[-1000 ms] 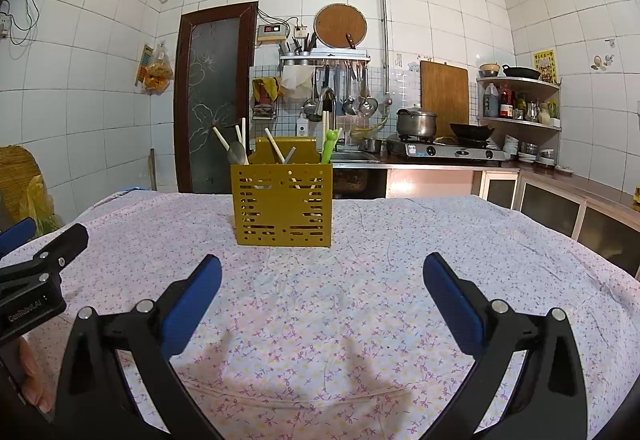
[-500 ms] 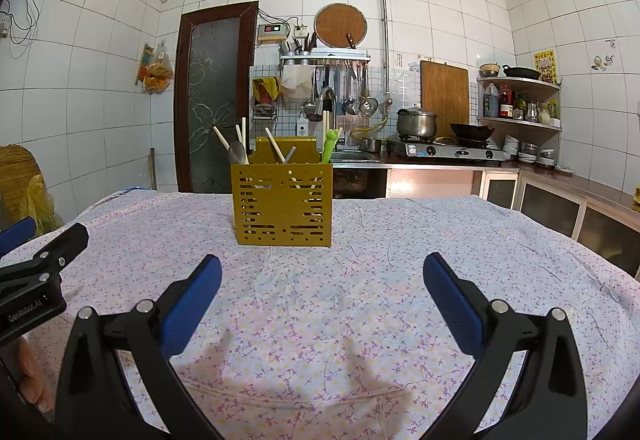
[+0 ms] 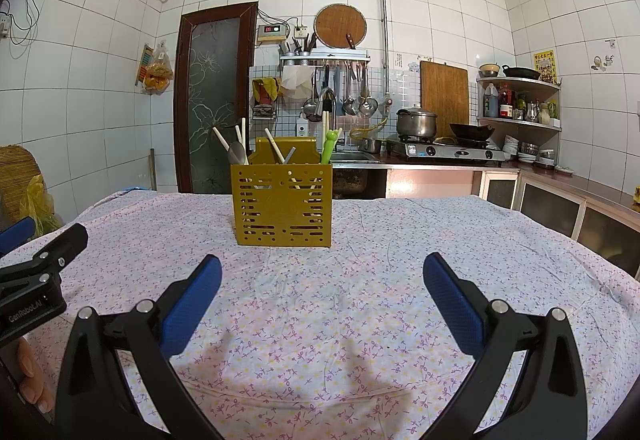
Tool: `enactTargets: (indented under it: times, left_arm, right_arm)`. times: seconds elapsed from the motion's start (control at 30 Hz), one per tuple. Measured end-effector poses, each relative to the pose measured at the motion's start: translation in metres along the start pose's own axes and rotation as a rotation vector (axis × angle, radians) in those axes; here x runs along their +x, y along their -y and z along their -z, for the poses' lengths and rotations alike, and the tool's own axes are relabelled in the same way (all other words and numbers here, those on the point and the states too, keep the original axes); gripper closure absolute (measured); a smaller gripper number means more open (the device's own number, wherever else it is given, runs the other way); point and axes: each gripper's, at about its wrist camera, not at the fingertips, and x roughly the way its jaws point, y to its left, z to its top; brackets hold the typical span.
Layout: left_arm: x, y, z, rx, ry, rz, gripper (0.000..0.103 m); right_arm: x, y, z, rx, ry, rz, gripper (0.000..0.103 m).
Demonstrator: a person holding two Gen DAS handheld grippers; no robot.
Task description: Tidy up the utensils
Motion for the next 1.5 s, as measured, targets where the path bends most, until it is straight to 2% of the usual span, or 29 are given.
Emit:
enactTargets:
  times: [1.5]
  left_arm:
    - [-0.0047, 0.0031, -0.0036, 0.004, 0.009, 0.002, 0.005]
  right_arm:
    - [-0.0004, 0.0023, -0.0003, 0.002, 0.001, 0.001, 0.005]
